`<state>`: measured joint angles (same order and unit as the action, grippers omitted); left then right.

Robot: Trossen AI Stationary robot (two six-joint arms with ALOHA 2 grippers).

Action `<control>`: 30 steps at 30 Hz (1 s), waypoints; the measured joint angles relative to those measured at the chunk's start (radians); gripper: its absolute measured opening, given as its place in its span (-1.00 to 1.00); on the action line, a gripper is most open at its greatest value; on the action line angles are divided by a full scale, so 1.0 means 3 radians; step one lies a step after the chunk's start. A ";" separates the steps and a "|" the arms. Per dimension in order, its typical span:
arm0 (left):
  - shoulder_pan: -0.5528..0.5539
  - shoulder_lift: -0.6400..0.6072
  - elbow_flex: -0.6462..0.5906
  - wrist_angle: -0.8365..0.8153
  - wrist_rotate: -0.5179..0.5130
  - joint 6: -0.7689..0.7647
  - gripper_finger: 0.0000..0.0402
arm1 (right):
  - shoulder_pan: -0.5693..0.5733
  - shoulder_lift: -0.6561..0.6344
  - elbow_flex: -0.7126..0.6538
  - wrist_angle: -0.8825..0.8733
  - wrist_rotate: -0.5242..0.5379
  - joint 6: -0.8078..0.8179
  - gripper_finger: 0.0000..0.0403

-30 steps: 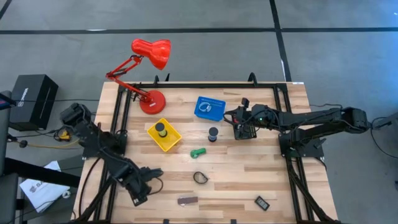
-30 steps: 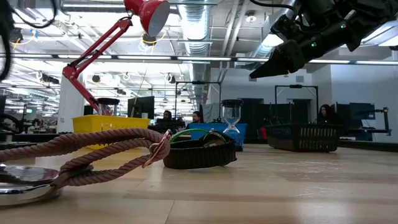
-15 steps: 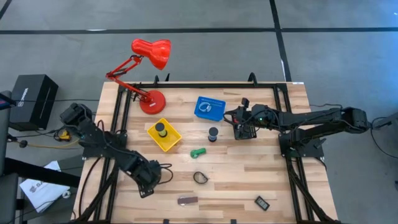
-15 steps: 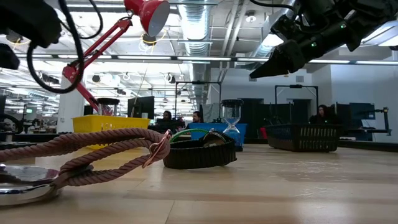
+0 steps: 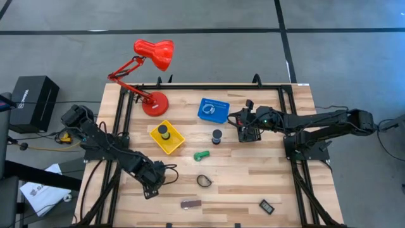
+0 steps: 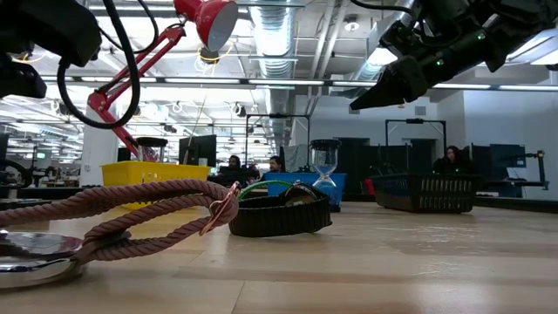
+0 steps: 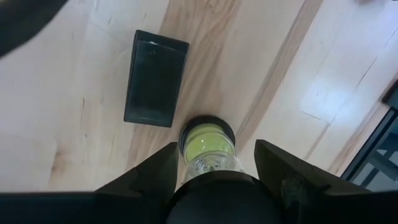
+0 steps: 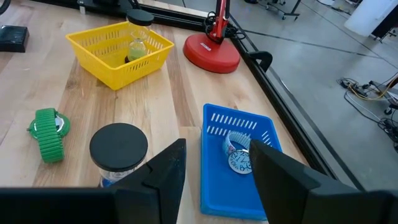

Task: Pick & Place Office items
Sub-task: Put the green hourglass into the yellow bin

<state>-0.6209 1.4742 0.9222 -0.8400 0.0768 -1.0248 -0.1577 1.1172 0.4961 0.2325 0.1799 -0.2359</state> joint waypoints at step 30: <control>0.0639 0.0001 0.0237 0.0237 -0.0732 0.1250 -0.04 | 0.0001 0.0000 0.0000 0.0000 0.0000 0.0001 -0.17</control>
<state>-0.4290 1.4746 0.9932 -0.7688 -0.1429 -0.6499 -0.1575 1.1172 0.4961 0.2325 0.1799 -0.2356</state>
